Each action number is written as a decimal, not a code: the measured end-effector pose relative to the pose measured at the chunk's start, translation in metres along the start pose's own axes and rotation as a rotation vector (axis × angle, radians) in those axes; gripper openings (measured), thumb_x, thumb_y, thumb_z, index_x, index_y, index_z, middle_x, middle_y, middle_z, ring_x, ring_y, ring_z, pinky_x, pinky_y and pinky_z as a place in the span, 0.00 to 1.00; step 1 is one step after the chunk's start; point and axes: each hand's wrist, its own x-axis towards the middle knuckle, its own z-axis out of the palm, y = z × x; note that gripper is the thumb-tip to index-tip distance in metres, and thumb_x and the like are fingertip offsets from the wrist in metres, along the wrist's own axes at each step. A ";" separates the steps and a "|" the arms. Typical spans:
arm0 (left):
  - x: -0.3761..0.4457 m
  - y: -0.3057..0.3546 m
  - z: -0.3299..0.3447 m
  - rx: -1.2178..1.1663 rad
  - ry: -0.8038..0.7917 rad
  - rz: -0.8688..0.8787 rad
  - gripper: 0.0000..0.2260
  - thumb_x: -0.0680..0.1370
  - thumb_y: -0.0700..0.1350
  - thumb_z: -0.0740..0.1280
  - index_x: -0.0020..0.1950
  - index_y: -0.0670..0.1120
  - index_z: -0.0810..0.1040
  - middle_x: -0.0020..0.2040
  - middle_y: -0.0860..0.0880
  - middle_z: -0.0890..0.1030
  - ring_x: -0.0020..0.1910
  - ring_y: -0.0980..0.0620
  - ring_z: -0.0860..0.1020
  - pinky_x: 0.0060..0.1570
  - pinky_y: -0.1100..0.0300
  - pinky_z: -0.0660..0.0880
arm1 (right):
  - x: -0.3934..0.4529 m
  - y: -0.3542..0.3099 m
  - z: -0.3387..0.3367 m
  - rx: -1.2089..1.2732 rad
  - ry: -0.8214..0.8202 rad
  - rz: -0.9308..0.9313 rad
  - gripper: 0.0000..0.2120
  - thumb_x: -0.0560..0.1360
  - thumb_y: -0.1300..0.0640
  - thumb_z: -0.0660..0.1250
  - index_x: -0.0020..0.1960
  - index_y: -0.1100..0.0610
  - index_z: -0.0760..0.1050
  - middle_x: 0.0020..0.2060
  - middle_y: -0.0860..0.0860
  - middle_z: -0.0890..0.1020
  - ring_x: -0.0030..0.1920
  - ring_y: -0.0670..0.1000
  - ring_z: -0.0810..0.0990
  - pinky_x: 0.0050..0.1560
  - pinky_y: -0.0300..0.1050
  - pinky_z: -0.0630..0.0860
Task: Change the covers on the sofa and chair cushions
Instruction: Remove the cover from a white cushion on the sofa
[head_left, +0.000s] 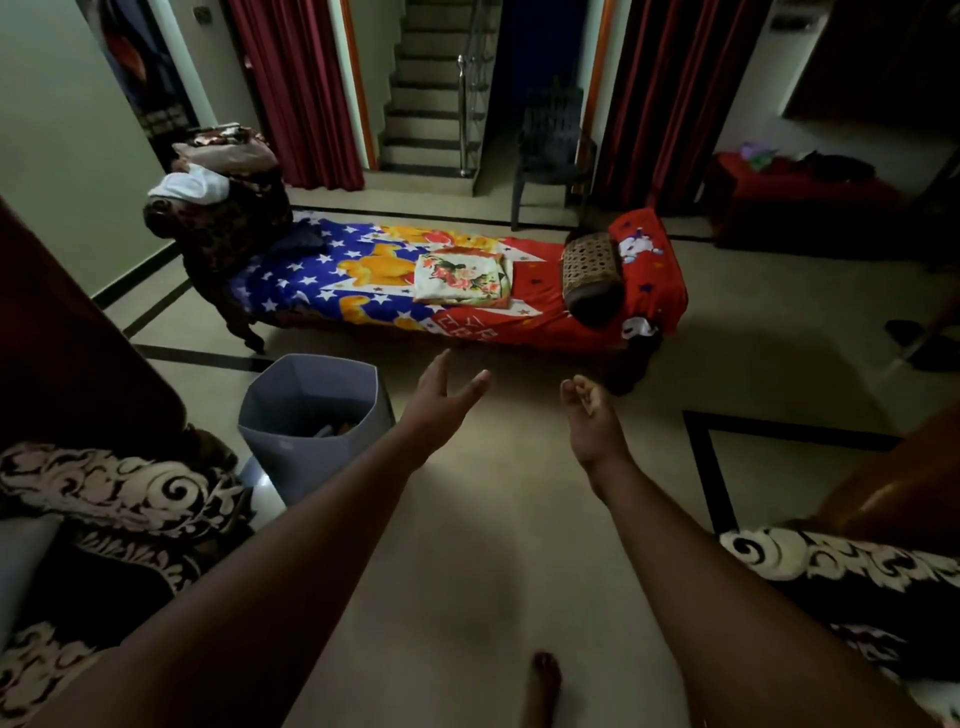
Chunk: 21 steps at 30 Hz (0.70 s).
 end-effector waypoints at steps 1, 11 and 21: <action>0.019 0.002 0.005 -0.007 0.020 0.008 0.40 0.76 0.66 0.69 0.82 0.56 0.55 0.82 0.47 0.57 0.79 0.45 0.61 0.73 0.44 0.67 | 0.021 -0.001 0.003 0.029 0.004 0.002 0.29 0.80 0.42 0.63 0.75 0.57 0.67 0.70 0.51 0.74 0.67 0.47 0.72 0.65 0.41 0.67; 0.201 0.045 0.023 -0.019 0.086 -0.008 0.48 0.63 0.78 0.68 0.79 0.59 0.62 0.79 0.51 0.66 0.75 0.49 0.68 0.68 0.41 0.73 | 0.243 -0.019 0.040 0.032 -0.128 0.014 0.31 0.76 0.36 0.64 0.73 0.53 0.67 0.68 0.52 0.74 0.67 0.51 0.73 0.62 0.45 0.69; 0.409 0.025 0.002 -0.045 0.088 -0.009 0.33 0.76 0.64 0.70 0.77 0.53 0.67 0.69 0.60 0.68 0.68 0.58 0.69 0.60 0.59 0.73 | 0.441 -0.002 0.117 -0.007 -0.094 0.097 0.24 0.80 0.47 0.66 0.71 0.59 0.69 0.61 0.53 0.73 0.62 0.51 0.73 0.59 0.43 0.68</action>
